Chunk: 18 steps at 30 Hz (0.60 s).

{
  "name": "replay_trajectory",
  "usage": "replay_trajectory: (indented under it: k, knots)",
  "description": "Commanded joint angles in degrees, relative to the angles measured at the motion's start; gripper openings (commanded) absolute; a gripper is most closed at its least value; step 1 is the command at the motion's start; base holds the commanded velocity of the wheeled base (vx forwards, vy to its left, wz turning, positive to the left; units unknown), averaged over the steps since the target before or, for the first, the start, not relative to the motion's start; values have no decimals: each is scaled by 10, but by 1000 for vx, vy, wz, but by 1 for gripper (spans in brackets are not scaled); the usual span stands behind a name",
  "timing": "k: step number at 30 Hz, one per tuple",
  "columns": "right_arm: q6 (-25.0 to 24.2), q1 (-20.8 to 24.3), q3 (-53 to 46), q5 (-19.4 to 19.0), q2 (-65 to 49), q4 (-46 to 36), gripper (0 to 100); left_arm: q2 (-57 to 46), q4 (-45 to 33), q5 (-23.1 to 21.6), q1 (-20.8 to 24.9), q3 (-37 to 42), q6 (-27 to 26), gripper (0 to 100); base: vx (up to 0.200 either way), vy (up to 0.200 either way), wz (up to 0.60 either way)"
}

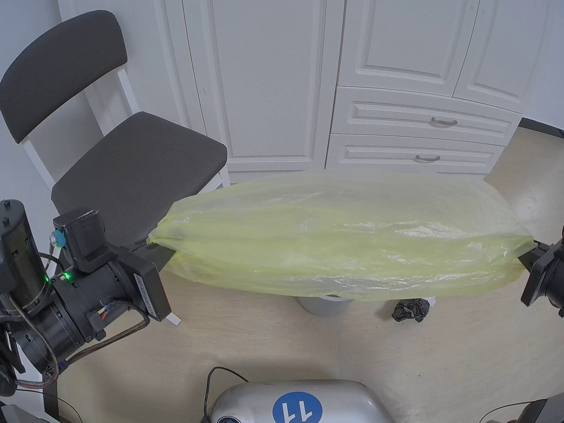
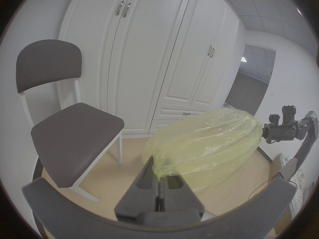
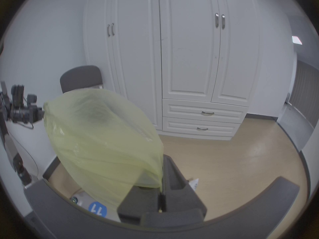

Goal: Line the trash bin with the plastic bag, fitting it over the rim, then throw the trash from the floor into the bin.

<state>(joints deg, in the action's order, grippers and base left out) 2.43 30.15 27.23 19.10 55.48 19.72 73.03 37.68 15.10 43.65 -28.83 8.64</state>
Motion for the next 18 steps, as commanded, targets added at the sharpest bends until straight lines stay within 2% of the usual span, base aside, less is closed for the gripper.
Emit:
replay_trajectory:
  k: [1,2,7,14,18]
  knots:
    - [10,1,-19,1,-3,0,0,1,-1,-3,0,4,0,0,0,0,0]
    - [41,0,-40,1,-2,-2,0,1,5,-4,0,7,0,0,0,0,0]
    - [83,0,-60,1,-11,-45,0,0,2,-5,1,9,-1,0,0,0,0]
    - [101,0,-55,1,-24,-130,0,2,2,-6,2,8,-1,0,0,0,0]
    - [108,-1,-57,1,-22,-135,0,6,6,-6,2,8,-2,0,0,0,0]
